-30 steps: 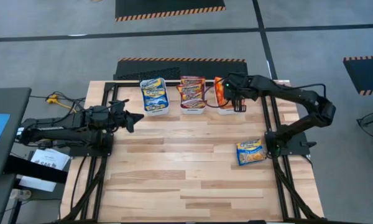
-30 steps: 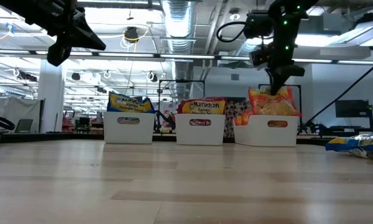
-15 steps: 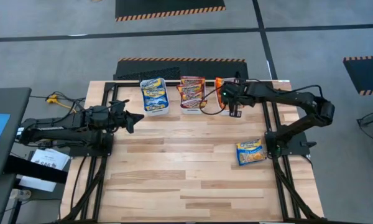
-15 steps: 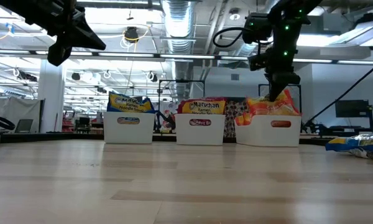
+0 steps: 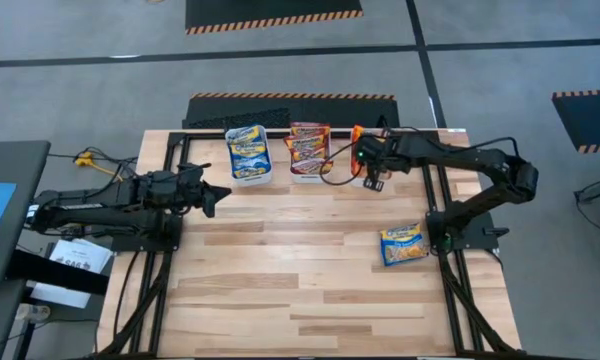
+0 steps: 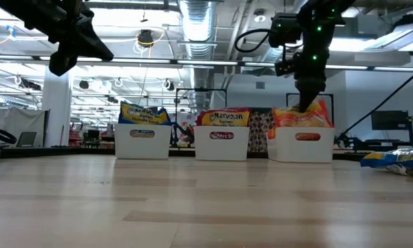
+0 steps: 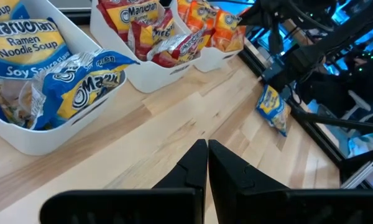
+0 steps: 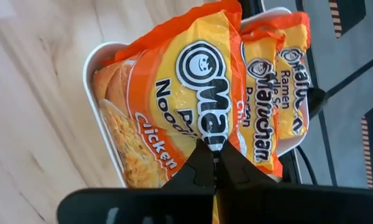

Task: Sort Maruchan noodles
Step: Put the orange noodle pack into the right white bin

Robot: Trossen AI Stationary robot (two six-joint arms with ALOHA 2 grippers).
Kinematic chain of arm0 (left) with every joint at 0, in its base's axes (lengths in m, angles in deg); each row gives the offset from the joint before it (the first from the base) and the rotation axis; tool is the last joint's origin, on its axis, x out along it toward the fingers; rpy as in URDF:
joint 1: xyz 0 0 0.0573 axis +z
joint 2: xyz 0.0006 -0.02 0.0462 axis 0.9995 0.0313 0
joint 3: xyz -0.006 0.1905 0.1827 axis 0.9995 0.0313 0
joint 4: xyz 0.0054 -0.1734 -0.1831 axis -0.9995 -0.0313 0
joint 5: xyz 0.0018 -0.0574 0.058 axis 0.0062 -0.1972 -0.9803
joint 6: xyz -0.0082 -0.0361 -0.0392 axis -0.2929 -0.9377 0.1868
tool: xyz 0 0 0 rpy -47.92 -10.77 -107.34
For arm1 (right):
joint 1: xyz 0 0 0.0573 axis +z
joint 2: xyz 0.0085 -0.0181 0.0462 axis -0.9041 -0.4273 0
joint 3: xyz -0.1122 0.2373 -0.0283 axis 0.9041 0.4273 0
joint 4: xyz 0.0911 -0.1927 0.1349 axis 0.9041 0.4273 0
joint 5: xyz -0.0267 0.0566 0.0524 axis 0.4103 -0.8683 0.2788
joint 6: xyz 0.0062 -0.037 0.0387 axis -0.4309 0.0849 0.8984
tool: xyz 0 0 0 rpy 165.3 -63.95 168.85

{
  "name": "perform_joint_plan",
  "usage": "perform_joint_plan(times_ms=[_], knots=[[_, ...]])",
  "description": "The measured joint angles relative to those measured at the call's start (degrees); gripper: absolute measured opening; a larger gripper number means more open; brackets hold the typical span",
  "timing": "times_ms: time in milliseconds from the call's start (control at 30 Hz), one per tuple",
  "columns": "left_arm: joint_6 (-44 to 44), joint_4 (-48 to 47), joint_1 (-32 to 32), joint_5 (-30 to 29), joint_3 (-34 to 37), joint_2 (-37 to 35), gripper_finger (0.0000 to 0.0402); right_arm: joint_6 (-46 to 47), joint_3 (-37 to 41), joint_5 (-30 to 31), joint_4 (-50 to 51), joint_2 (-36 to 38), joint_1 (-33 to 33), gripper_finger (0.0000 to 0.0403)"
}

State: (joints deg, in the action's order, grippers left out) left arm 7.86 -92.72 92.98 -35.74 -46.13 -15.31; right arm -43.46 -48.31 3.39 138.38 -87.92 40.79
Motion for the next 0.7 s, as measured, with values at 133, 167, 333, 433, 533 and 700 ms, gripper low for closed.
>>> perform_joint_plan(times_ms=[133,167,333,433,533,700], knots=[[0.0,0.0,0.0,0.0,0.0,0.0,0.0000,0.3,0.0,-1.1,-0.2,0.0,0.5,0.0006],[0.0,0.0,0.0,0.0,0.0,0.0,0.0000,0.7,0.0,-1.2,-0.2,-0.1,0.6,0.0006],[-0.1,0.0,0.0,0.0,0.0,0.0,0.0000,3.3,-0.2,0.3,0.5,-3.8,0.7,0.0006],[-0.2,0.0,0.0,0.1,0.0,0.0,0.0000,3.3,-0.1,2.9,-0.2,-5.2,1.7,0.0006],[-0.2,0.0,0.0,0.2,0.0,0.0,0.0000,4.4,-0.6,3.0,-0.7,-5.2,2.9,0.0006],[-0.2,-0.1,0.0,0.2,0.0,0.0,0.0000,7.6,-1.8,1.9,2.0,-4.6,5.0,0.0006]])
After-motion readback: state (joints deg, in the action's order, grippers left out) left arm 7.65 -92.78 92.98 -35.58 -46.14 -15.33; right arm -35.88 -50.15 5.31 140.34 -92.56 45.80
